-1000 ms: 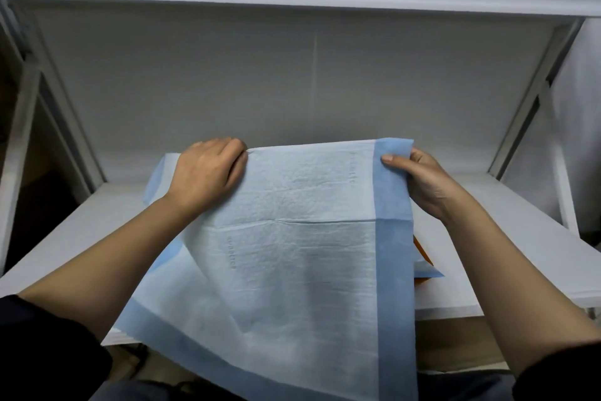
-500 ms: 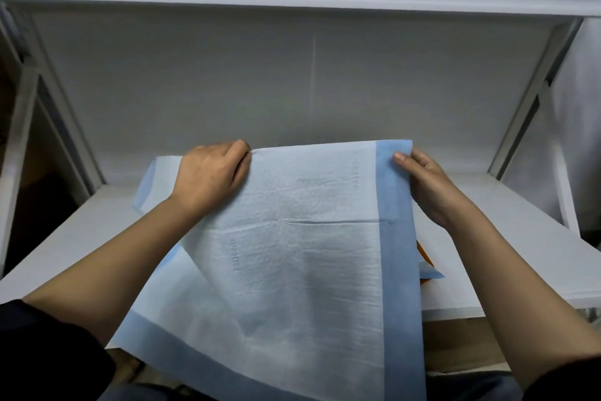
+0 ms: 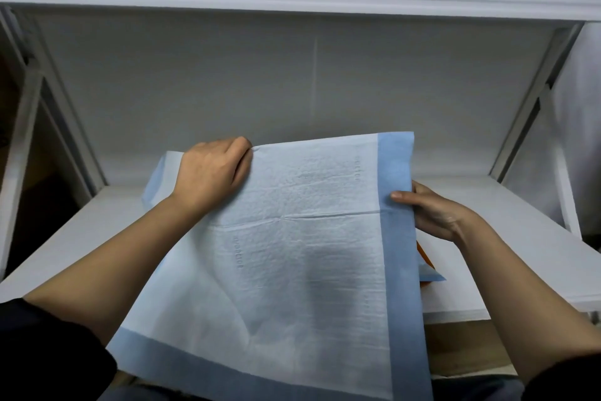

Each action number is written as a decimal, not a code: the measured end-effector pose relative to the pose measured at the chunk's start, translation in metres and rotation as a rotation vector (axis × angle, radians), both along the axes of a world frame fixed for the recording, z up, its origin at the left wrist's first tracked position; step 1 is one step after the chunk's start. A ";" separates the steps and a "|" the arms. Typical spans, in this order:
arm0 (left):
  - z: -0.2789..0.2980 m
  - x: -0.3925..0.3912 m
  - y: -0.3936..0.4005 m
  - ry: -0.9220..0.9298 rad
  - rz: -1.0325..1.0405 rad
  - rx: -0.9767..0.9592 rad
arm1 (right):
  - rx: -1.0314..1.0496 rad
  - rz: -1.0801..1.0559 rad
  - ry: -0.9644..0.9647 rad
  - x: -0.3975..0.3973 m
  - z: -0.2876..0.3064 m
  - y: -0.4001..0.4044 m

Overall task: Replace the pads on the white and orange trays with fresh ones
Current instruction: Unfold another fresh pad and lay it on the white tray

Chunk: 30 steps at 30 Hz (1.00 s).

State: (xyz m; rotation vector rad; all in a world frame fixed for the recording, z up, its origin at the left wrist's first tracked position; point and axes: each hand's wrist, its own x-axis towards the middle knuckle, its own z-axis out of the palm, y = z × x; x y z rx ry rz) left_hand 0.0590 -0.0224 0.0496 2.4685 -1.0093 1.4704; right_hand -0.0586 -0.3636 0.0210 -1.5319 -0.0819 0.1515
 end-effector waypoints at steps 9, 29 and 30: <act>-0.003 0.002 -0.003 -0.027 0.051 0.040 | 0.122 -0.134 -0.015 0.007 -0.008 -0.001; 0.003 -0.017 -0.067 -0.083 -0.025 0.096 | -1.077 -0.186 -0.483 0.041 0.057 0.081; 0.001 -0.016 -0.058 -0.076 -0.014 0.063 | -1.065 -0.176 -0.490 0.041 0.057 0.079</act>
